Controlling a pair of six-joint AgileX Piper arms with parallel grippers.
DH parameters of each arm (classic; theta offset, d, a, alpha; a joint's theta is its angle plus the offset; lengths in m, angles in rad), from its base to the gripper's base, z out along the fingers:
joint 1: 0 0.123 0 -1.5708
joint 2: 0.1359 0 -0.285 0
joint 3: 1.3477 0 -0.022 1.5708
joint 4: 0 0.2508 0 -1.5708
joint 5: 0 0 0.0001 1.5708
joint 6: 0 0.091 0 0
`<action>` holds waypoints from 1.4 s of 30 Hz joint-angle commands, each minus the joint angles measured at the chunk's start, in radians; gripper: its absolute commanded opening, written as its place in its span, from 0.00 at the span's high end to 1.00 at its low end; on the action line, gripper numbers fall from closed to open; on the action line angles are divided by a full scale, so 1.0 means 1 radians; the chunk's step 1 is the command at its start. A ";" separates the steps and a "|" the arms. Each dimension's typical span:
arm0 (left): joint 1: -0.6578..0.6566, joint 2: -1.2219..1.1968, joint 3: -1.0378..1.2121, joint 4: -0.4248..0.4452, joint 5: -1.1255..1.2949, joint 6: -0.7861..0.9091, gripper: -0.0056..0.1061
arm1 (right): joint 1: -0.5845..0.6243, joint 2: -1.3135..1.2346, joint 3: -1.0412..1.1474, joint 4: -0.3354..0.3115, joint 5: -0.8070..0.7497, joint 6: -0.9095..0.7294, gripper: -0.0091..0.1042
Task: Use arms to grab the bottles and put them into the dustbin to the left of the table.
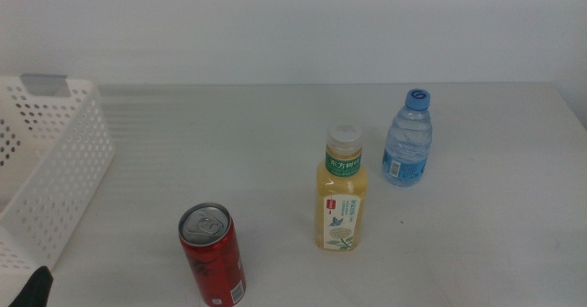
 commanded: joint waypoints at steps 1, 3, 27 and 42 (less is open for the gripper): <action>-0.003 -0.014 0.005 -0.031 -0.081 -0.014 0.14 | -0.009 -0.027 -0.008 -0.009 -0.075 -0.012 0.28; -0.022 -0.014 0.005 -0.050 -0.081 -0.013 0.14 | -0.009 -0.027 -0.008 -0.009 -0.075 -0.012 0.28; -0.583 0.704 0.006 -0.046 -0.755 -0.015 0.14 | -0.009 -0.027 -0.008 -0.009 -0.075 -0.012 0.28; -0.585 1.015 0.006 0.073 -1.006 -0.169 0.14 | -0.009 -0.027 -0.008 -0.009 -0.075 -0.012 0.28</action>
